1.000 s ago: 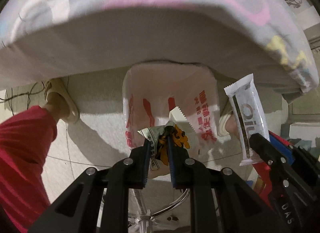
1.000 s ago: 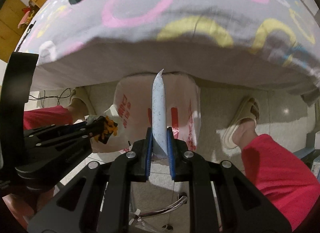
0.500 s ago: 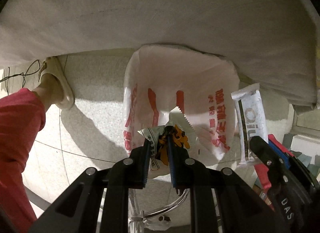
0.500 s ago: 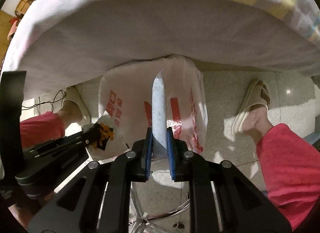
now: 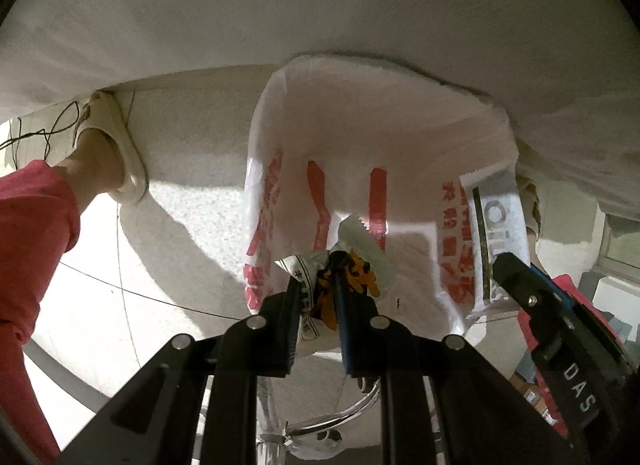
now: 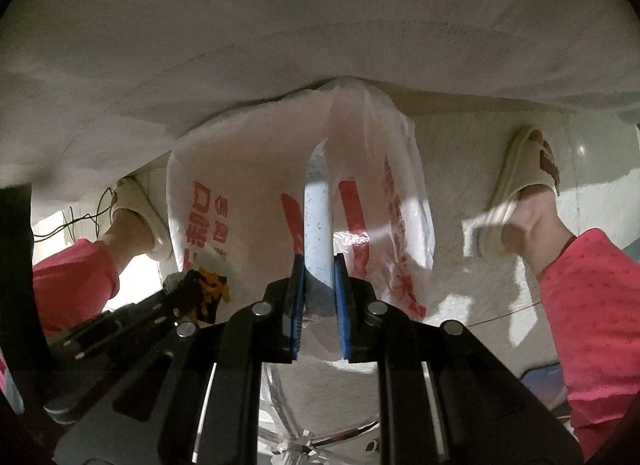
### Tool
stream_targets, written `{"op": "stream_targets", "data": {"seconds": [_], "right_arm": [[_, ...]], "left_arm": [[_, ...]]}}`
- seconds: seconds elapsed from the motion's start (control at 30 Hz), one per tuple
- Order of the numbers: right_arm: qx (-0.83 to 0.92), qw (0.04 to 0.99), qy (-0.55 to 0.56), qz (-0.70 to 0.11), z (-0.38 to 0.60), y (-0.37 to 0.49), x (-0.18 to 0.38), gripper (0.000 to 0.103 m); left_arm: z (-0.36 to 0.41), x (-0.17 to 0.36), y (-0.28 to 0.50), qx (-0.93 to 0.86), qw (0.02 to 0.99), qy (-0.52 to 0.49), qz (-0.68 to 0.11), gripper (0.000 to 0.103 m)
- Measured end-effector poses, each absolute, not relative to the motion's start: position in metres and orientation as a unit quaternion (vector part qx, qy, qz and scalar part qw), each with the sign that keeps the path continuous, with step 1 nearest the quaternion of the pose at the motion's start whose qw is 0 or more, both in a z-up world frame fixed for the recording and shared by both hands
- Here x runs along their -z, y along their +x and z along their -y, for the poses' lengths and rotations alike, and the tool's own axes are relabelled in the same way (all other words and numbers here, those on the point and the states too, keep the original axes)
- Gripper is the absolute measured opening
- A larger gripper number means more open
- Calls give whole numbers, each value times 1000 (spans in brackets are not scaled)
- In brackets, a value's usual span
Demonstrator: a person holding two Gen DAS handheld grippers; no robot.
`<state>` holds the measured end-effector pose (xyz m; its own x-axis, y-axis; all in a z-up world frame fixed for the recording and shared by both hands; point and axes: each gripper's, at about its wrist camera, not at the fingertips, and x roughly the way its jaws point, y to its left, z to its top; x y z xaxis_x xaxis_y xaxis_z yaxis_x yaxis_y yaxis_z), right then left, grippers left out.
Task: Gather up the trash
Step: 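Open both tools to drop the wrappers into the plastic bag, then raise both tools back over the remaining items on the bed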
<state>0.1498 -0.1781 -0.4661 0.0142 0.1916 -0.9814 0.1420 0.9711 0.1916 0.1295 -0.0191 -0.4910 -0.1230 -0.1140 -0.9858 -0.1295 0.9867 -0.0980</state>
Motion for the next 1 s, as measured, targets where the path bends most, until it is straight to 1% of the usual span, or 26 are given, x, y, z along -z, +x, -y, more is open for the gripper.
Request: {"op": "stream_targets", "data": {"seconds": [0.27, 0.33, 0.43, 0.47, 0.53, 0.57, 0.6, 0.63, 0.67, 0.77, 0.87, 0.93, 1.0], "right_arm": [[-17, 694, 126, -709, 177, 159, 482, 15], [-17, 695, 128, -707, 178, 159, 481, 16], [-17, 696, 128, -706, 178, 161, 481, 17], [-17, 695, 131, -707, 178, 161, 482, 17], [-15, 693, 134, -708, 180, 161, 483, 17], [-14, 693, 134, -708, 180, 160, 483, 20], [-13, 693, 133, -709, 181, 159, 483, 26], [-12, 693, 132, -709, 181, 158, 482, 29], [-11, 694, 128, -709, 180, 158, 481, 31], [-15, 693, 122, -710, 177, 156, 477, 31], [-21, 696, 115, -708, 173, 153, 469, 32], [-23, 701, 107, -705, 172, 152, 461, 37], [-20, 711, 99, -696, 172, 148, 448, 48]], "left_arm": [[19, 506, 133, -9, 643, -96, -760, 18], [19, 508, 135, -5, 641, -103, -761, 22], [19, 511, 136, -10, 639, -104, -762, 24], [19, 512, 136, -12, 638, -105, -763, 28], [18, 514, 136, -12, 634, -114, -765, 32], [18, 513, 136, -14, 635, -115, -764, 34], [18, 512, 136, -14, 636, -114, -763, 37], [18, 511, 136, -14, 637, -114, -763, 43], [18, 509, 136, -15, 640, -115, -760, 47], [19, 502, 136, -21, 651, -104, -752, 53], [18, 495, 135, -21, 656, -96, -749, 54], [17, 488, 134, -23, 661, -93, -745, 54], [15, 479, 131, -23, 669, -94, -737, 54]]}}
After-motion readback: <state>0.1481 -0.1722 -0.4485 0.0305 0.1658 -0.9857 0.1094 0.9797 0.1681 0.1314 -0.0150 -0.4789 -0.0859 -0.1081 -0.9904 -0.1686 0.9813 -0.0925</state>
